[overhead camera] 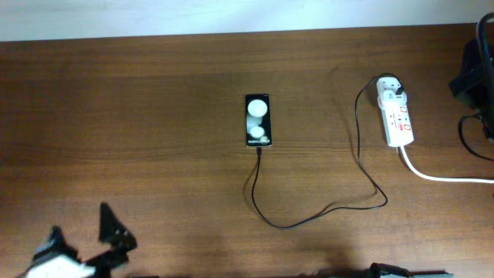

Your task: Plug charger to phone and switch on socket

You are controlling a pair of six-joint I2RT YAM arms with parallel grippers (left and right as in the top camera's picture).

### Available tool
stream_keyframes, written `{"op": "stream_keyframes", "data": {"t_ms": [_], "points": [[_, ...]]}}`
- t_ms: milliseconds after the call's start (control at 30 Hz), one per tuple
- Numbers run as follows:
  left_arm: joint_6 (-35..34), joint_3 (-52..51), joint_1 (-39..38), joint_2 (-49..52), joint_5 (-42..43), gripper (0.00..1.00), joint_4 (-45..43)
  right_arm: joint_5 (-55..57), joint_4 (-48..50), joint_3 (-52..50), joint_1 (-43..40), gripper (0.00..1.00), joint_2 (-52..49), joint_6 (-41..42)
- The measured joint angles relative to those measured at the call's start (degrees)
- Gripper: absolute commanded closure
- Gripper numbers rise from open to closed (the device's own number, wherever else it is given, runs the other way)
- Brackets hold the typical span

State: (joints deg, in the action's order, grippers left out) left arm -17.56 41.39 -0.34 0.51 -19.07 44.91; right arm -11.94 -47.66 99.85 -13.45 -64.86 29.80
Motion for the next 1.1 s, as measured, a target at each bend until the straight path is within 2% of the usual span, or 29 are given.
{"op": "stream_keyframes", "data": {"t_ms": [100,133,300,500,600,667,733,1100], "points": [[0.00,-15.45,0.00,0.13,0.70,0.00,-14.86,-0.02,-0.11,0.00,0.00,0.94,-0.02,0.02],[0.00,-20.31,0.00,0.20,0.87,0.01,-17.44,-0.02,-0.09,0.00,0.00,0.94,-0.02,-0.04],[0.00,-38.29,0.00,0.13,6.62,0.01,-39.67,-0.02,-0.09,0.00,0.00,0.91,-0.02,-0.07],[0.55,-40.41,0.00,0.22,8.33,0.01,-40.98,-0.02,-0.11,0.00,0.00,0.88,-0.02,-0.02],[5.44,-40.44,0.00,0.22,12.20,0.01,-40.74,-0.02,-0.11,0.00,0.00,0.88,0.04,-0.02],[6.75,-40.44,0.02,0.22,14.08,0.01,-40.44,-0.02,-0.04,0.00,0.00,0.83,0.57,-0.04],[7.50,-40.44,0.02,0.22,14.86,0.01,-40.44,-0.04,0.55,0.00,0.00,0.82,1.44,-0.07],[7.54,-40.44,0.02,0.22,14.14,0.01,-40.48,0.70,1.42,0.00,0.00,0.82,17.25,-0.04]]}}
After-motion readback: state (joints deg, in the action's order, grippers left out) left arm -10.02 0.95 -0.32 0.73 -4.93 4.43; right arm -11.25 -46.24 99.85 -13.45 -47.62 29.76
